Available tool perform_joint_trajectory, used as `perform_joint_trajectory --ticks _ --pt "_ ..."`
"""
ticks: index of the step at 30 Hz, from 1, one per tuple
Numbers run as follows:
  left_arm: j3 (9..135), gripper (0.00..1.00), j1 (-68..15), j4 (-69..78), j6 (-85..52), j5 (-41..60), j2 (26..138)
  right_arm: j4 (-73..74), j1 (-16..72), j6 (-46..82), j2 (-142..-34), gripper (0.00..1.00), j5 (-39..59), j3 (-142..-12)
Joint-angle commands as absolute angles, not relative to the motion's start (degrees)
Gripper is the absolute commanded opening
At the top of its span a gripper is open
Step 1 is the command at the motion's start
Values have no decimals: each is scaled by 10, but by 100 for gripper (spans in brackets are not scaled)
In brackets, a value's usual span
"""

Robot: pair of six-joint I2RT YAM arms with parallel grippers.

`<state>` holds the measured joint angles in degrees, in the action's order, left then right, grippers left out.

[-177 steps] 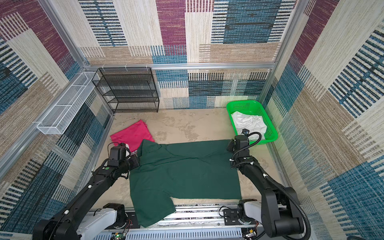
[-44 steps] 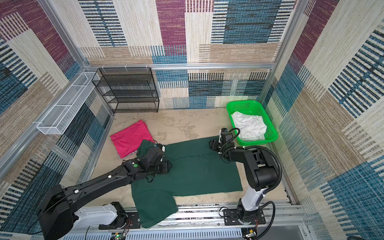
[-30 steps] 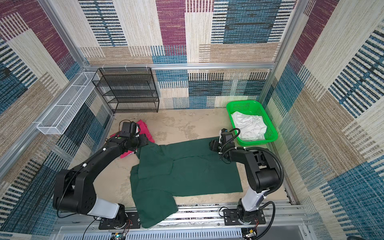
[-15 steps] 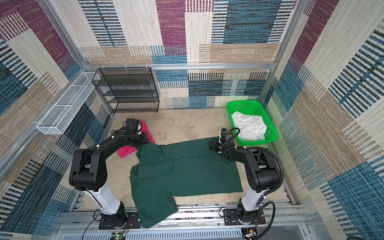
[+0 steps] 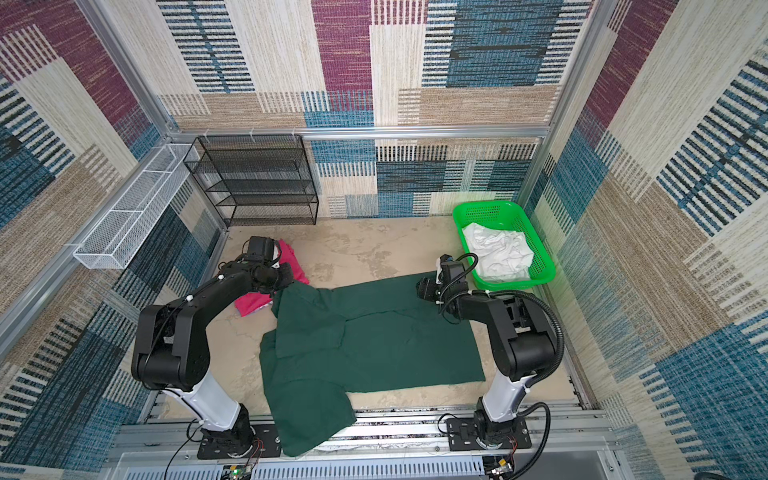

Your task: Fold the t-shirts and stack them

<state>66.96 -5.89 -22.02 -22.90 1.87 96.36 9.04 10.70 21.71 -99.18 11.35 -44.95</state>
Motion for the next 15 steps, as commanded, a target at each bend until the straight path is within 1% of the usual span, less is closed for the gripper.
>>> perform_joint_trajectory --ticks 1,9,15 --pt "658 0 -58 -212 -217 12 924 14 106 223 -990 75 119 -446" --pt "621 0 -57 -179 -188 -97 825 25 93 234 -1009 75 142 -471" --pt "622 0 -49 -169 -185 -118 835 22 88 236 -1049 75 146 -512"
